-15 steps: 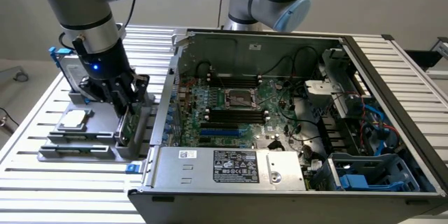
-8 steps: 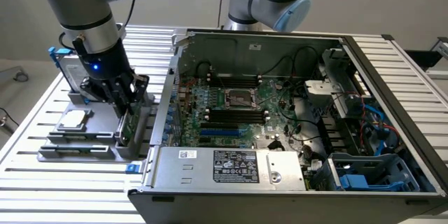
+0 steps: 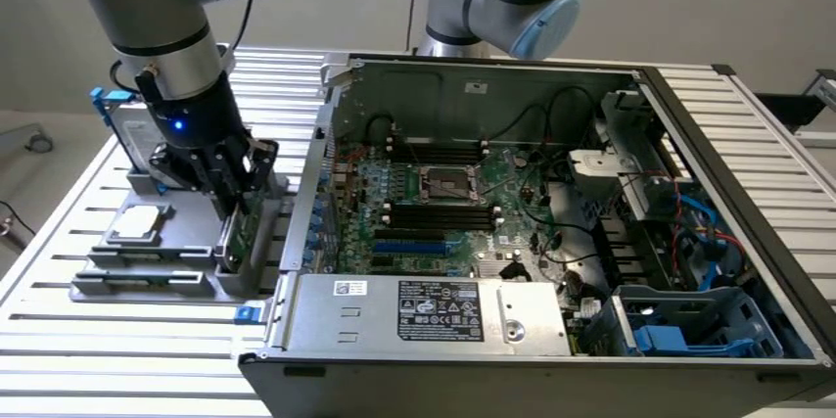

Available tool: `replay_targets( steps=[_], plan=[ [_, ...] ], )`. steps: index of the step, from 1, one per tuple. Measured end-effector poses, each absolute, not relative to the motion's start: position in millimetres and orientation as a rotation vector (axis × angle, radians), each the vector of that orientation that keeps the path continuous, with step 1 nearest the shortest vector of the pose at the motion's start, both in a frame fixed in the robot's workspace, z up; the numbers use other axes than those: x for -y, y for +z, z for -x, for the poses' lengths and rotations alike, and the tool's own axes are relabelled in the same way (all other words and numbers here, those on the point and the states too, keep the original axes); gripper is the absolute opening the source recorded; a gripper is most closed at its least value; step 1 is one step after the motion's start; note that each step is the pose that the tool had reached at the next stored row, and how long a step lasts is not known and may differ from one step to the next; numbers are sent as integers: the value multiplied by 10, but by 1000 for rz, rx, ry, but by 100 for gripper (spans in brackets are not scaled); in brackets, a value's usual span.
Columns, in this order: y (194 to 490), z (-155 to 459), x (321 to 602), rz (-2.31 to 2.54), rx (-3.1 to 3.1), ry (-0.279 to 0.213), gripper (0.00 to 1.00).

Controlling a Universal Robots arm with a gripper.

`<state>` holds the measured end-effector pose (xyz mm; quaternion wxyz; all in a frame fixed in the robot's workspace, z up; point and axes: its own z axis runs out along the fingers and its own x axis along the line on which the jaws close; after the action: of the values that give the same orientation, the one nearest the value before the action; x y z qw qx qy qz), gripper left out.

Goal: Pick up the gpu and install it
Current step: 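Pick up the gpu and move the gpu toward the slot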

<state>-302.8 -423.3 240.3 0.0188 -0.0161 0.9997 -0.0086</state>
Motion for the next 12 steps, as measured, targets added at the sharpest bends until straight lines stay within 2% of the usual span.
replay_targets(
  steps=[12],
  plan=[
    [2866,3028,4233,49,-3103,-23,26]
  ],
)
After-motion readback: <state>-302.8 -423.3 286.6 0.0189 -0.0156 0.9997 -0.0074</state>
